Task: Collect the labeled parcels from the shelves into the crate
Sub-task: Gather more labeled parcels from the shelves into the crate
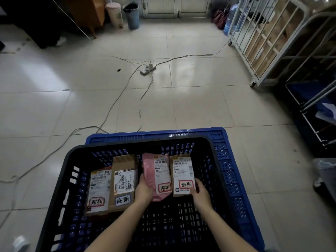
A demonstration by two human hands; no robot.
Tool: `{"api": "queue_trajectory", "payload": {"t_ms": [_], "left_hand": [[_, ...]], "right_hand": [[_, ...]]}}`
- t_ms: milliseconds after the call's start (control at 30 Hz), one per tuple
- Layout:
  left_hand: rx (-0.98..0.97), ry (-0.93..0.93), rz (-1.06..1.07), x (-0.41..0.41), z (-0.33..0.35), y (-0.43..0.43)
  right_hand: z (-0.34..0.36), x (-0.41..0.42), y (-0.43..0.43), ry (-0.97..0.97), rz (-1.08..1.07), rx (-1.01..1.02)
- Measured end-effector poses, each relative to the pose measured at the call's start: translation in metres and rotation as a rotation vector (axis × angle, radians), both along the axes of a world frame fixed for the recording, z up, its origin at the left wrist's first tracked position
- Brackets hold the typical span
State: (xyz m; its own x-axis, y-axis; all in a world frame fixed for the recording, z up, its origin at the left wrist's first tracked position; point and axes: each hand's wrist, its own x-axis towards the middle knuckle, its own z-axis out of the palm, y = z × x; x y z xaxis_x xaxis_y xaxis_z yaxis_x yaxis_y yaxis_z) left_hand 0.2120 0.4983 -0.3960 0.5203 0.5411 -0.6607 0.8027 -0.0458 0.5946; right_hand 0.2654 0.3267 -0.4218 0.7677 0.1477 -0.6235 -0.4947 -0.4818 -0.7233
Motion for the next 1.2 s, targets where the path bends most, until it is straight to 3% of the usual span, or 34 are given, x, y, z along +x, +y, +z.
{"api": "queue_trajectory", "payload": {"t_ms": [333,467,633,800,1200], "left_hand": [[0.279,-0.057,-0.301,0.000,0.009,-0.004],[0.381,-0.006,-0.534,-0.005,0.013,-0.002],[0.531,0.035,-0.717,-0.014,0.029,0.004],[0.683,-0.056,-0.902,-0.023,0.060,0.012],[0.782,-0.344,-1.142,-0.089,0.139,0.009]], "right_hand": [[0.003,0.005,0.004,-0.162,0.136,-0.130],[0.015,-0.002,0.001,-0.273,0.191,-0.198],[0.044,-0.017,-0.001,-0.449,0.337,-0.407],[0.080,-0.040,-0.001,-0.578,0.439,-0.627],[0.163,-0.153,-0.006,-0.703,0.271,-0.802]]}}
